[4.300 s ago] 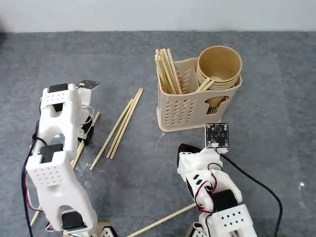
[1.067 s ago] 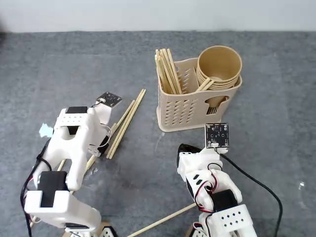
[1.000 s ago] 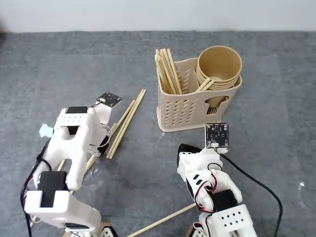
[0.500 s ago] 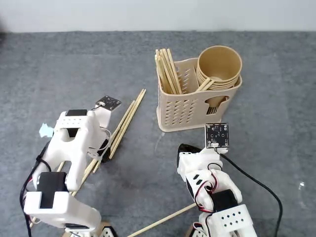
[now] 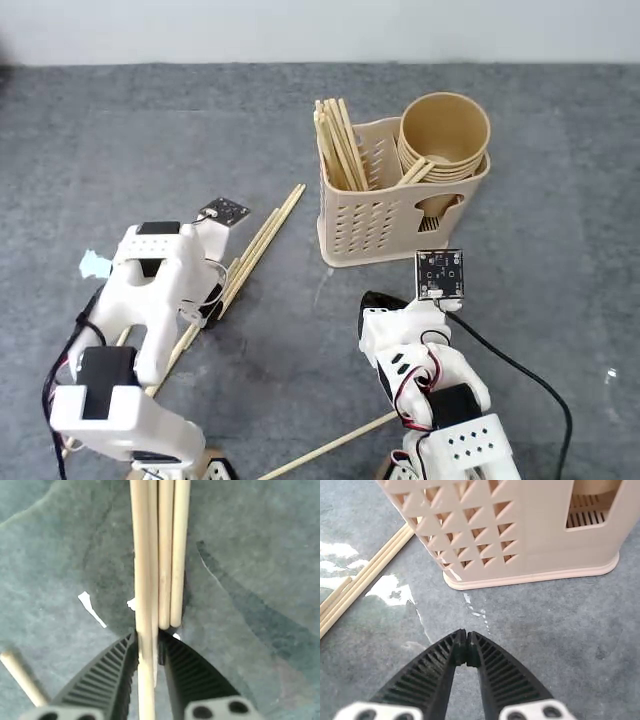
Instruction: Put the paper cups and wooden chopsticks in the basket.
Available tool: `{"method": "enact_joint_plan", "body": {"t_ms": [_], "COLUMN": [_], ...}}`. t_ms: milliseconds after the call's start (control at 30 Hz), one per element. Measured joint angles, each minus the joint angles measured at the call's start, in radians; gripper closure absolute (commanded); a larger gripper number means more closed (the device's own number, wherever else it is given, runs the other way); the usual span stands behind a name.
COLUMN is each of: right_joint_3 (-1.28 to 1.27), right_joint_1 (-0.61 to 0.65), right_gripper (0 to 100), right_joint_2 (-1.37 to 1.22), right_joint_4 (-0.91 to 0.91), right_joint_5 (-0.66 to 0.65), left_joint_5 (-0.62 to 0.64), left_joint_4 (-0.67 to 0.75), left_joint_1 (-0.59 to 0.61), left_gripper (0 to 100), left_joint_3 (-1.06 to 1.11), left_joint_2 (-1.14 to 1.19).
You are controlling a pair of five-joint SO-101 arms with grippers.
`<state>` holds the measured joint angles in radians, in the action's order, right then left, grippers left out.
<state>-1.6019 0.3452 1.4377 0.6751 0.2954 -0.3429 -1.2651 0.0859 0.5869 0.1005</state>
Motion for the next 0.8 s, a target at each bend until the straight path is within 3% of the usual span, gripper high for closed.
{"method": "enact_joint_plan", "body": {"t_ms": [367,633,800], "right_joint_3": [0.0,0.0,0.0], "right_joint_1": [0.0,0.0,0.0], "right_gripper": [98.8,98.8,98.8], "right_joint_2": [0.0,0.0,0.0], "right_joint_4": [0.0,0.0,0.0], "right_joint_5": [0.0,0.0,0.0], "left_joint_5": [0.005,0.005,-0.008], "left_joint_4": [-0.233,-0.241,-0.192], "left_joint_1": [0.006,0.006,0.006], "left_gripper": [99,98,88], "left_joint_3": [-0.247,-0.222,-0.147], "left_joint_2": [0.003,0.003,0.003]}}
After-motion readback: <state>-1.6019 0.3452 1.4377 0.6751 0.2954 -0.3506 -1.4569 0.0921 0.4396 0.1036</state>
